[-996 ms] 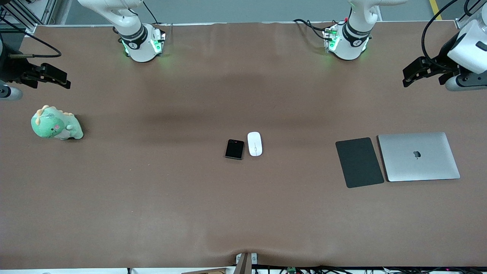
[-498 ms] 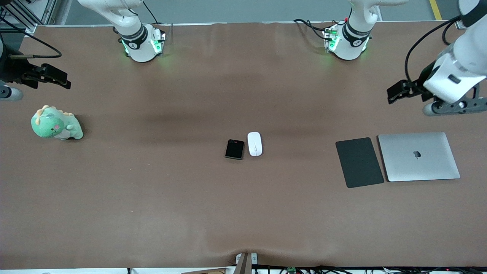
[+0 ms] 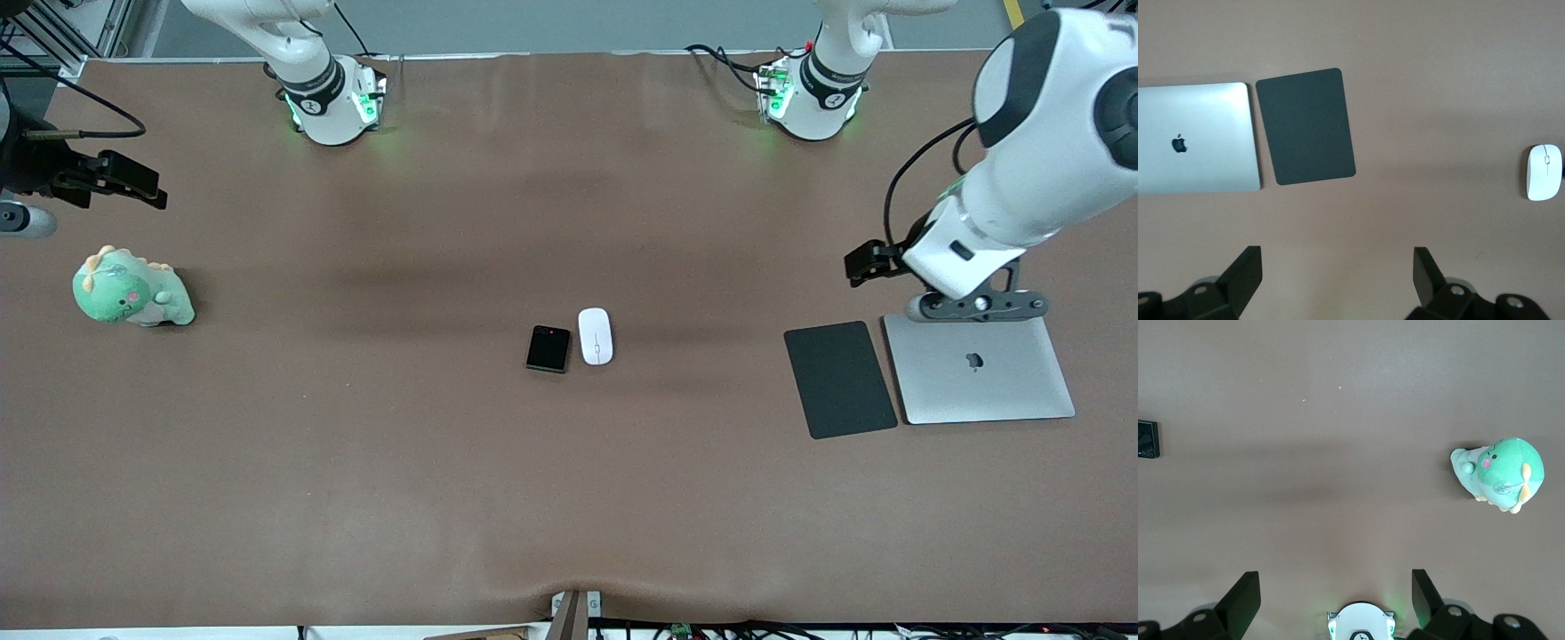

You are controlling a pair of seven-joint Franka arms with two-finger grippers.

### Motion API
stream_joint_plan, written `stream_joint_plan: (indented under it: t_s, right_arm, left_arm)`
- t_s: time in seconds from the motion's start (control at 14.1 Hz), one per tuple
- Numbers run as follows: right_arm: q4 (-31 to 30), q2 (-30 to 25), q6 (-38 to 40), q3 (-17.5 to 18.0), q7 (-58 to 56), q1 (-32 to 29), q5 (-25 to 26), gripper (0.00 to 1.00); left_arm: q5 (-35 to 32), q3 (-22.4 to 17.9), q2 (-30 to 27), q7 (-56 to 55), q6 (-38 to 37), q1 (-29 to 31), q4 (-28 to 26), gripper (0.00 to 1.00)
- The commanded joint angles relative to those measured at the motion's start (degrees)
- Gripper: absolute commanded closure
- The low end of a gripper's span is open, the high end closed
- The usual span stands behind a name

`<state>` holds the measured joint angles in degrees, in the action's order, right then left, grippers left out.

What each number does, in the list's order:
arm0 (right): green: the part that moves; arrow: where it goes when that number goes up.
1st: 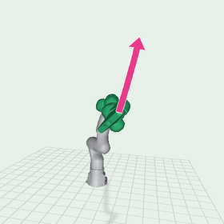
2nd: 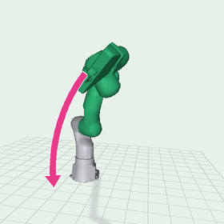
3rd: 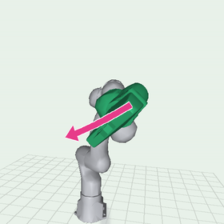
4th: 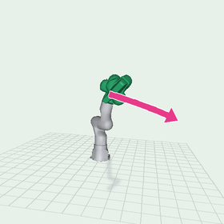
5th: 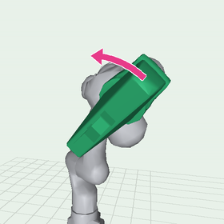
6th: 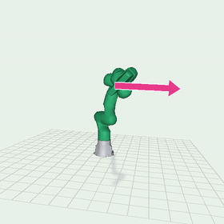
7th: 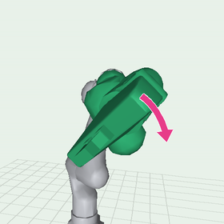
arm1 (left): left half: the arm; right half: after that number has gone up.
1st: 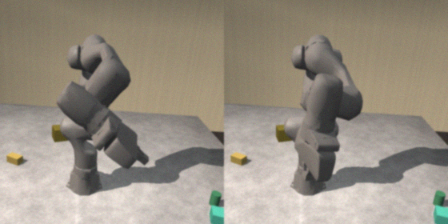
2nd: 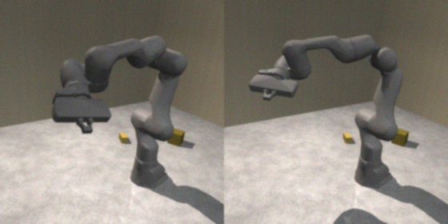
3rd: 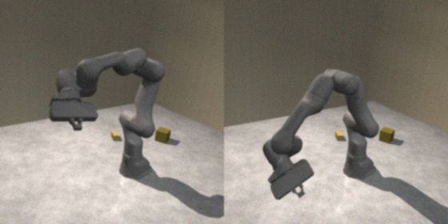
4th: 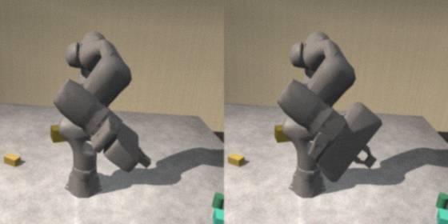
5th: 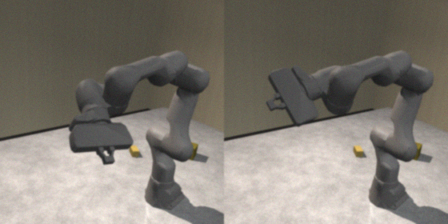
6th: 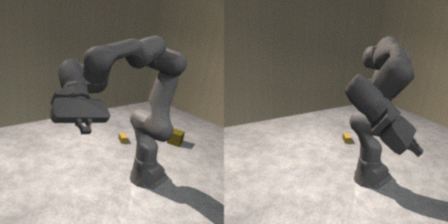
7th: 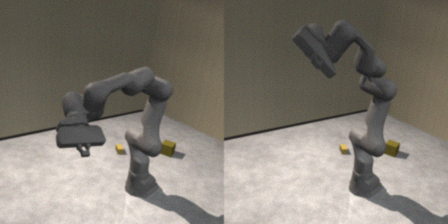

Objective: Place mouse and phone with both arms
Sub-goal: 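Move the left gripper over toward the white mouse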

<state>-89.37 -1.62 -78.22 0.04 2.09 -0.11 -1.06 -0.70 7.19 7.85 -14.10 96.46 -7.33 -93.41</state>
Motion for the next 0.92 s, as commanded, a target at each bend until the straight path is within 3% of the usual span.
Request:
stream_joint_plan:
  t_s: [0.0,0.85]
  right_arm:
    - [0.0,0.0,0.2,0.7,-0.2,-0.8,0.1,0.0]
    - [-0.3,0.7,0.2,0.8,-0.2,-0.6,0.0,0.0]
  left_arm:
    - [1.2,-0.1,2.3,-5.0,3.3,-3.2,-0.5,0.0]
    - [0.6,-0.1,17.8,-29.7,21.8,-19.1,-0.6,0.0]
